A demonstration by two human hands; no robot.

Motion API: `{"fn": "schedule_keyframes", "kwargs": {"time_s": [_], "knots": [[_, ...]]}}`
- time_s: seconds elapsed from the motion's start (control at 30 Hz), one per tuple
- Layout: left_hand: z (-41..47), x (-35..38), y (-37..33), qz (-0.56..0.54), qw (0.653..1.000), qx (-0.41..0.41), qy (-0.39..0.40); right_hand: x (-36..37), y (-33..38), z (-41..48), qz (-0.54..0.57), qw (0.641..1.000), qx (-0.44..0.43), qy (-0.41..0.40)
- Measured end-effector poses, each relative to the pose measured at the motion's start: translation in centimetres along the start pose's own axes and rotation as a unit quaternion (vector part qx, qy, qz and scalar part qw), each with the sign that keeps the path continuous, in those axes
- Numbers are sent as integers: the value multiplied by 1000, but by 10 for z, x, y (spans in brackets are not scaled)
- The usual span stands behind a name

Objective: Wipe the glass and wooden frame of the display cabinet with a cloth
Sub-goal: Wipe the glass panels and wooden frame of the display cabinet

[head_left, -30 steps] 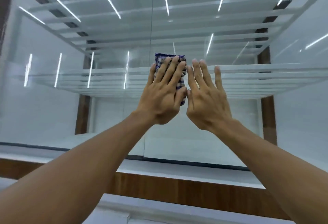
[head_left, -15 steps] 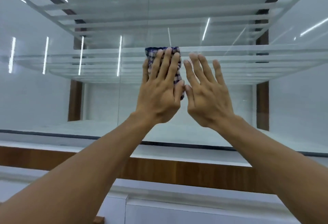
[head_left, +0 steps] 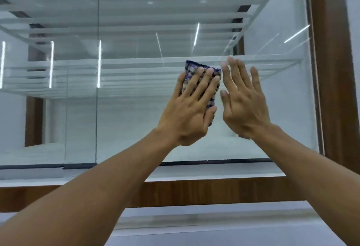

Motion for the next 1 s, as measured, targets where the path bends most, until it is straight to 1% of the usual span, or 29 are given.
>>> {"fn": "schedule_keyframes", "kwargs": {"time_s": [0.03,0.1,0.13,0.17,0.2,0.27,0.33,0.37,0.4,0.47,0.53,0.63,0.73,0.83,0.87,0.97,1.0], "knots": [[7,-1,-1,-1,1000,-9,-3,-4,-13,-6,-6,1000,18,-6],[32,-2,-8,-16,998,-54,-2,-15,-42,-19,-2,998,56,-21],[45,-1,-21,-23,997,-69,1,-17,-52,-25,4,998,58,-17],[54,0,-42,-25,997,-66,1,-18,-60,-30,9,999,50,-6],[59,3,-67,-22,999,-47,1,-20,-66,-36,11,999,44,4],[56,14,-111,-9,1000,15,20,-28,-83,-51,-3,998,60,14],[47,25,-131,21,996,71,47,-39,-102,-73,-52,995,80,34],[49,26,-135,30,995,87,50,-43,-111,-85,-82,992,81,48],[55,27,-138,32,994,90,50,-46,-119,-96,-107,989,79,58],[79,24,-150,26,996,67,51,-51,-128,-113,-123,988,75,63],[98,23,-178,19,997,52,52,-54,-130,-127,-109,989,81,50],[89,36,-217,11,995,81,50,-58,-126,-150,-76,992,99,13],[55,48,-224,4,989,132,59,-60,-116,-173,-47,993,107,8],[42,49,-221,24,977,203,55,-58,-103,-202,-11,988,151,1],[45,48,-220,29,977,205,51,-57,-98,-210,-3,986,169,-7],[47,46,-224,32,984,172,41,-57,-92,-225,12,977,210,-30],[39,49,-229,31,982,182,46,-57,-93,-226,20,975,217,-35]]}}
Point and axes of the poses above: each hand's wrist, its own z-axis towards the middle knuckle, its own x-axis out of the palm, y = z × x, the point moved 9 cm from there along z, towards the middle knuckle, and after that the axes turned 12 degrees about -x, right-handed, at the moved point
